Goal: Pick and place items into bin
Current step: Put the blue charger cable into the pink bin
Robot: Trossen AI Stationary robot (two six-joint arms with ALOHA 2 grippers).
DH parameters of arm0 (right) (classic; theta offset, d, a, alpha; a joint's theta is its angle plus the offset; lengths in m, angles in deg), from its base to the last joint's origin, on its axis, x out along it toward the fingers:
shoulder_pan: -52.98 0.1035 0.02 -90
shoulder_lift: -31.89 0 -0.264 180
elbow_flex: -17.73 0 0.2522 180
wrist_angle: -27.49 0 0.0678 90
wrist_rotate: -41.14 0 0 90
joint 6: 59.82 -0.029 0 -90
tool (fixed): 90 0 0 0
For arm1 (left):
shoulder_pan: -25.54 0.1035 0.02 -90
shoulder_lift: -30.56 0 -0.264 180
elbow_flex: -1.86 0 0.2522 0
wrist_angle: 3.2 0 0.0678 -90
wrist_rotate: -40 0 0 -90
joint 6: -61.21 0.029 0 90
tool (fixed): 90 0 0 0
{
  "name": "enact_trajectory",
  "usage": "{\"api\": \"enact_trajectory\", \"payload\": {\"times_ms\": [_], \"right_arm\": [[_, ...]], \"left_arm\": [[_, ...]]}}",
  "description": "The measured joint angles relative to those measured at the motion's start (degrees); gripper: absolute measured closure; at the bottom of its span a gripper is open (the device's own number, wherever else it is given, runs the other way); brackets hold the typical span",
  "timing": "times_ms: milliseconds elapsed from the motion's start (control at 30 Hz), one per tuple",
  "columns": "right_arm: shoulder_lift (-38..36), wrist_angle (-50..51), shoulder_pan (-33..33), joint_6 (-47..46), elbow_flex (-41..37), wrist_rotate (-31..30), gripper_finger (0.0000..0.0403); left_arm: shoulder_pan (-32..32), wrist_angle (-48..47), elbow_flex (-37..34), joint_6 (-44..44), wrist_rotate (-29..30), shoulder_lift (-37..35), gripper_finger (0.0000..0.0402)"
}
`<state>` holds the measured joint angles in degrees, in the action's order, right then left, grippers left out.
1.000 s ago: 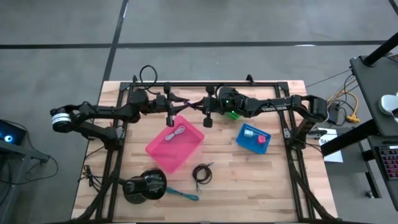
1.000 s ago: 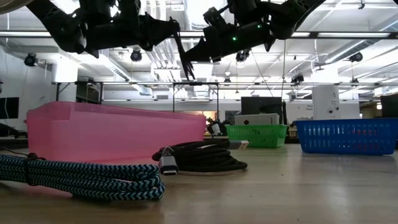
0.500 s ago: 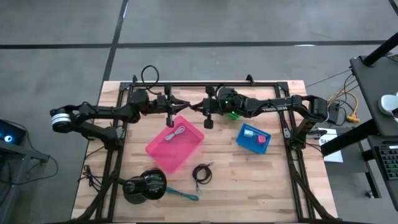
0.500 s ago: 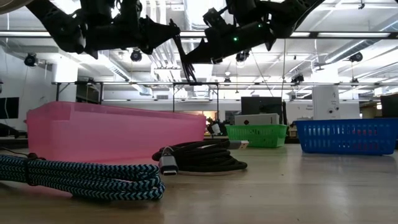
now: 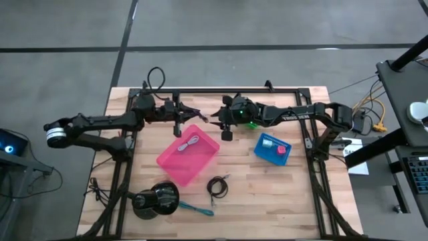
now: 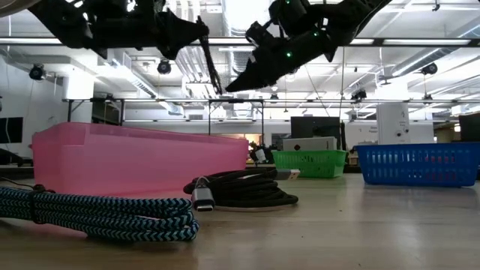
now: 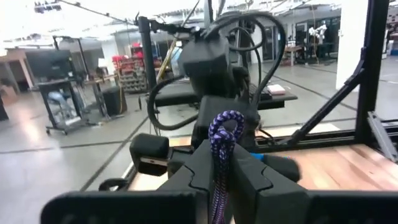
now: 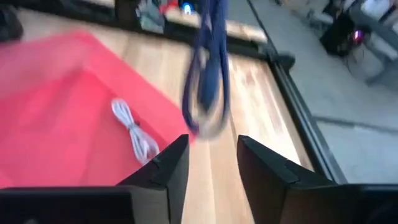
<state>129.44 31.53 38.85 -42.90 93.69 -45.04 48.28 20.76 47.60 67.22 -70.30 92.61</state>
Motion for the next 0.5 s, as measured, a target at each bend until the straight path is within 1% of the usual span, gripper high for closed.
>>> {"api": "enact_trajectory", "payload": {"times_ms": [100, 233, 300, 500], "right_arm": [[-0.23, 4.13, -0.03, -0.77, 0.00, -2.80, 0.0269], [-0.52, 7.17, -0.07, -2.59, 0.00, -3.13, 0.0263], [-0.52, 8.32, -0.02, -3.19, -0.05, -3.11, 0.0262], [-0.53, 11.13, -0.04, -3.44, -0.17, -3.11, 0.0262]], "left_arm": [[0.00, -5.08, 0.00, -1.38, -0.04, -2.59, 0.0391], [0.00, -11.99, -0.06, -5.52, -0.08, -4.03, 0.0391], [0.00, -15.63, 0.00, -5.87, -0.09, -4.78, 0.0391], [0.00, -23.94, 0.62, -11.43, 0.00, -5.37, 0.0391]]}}
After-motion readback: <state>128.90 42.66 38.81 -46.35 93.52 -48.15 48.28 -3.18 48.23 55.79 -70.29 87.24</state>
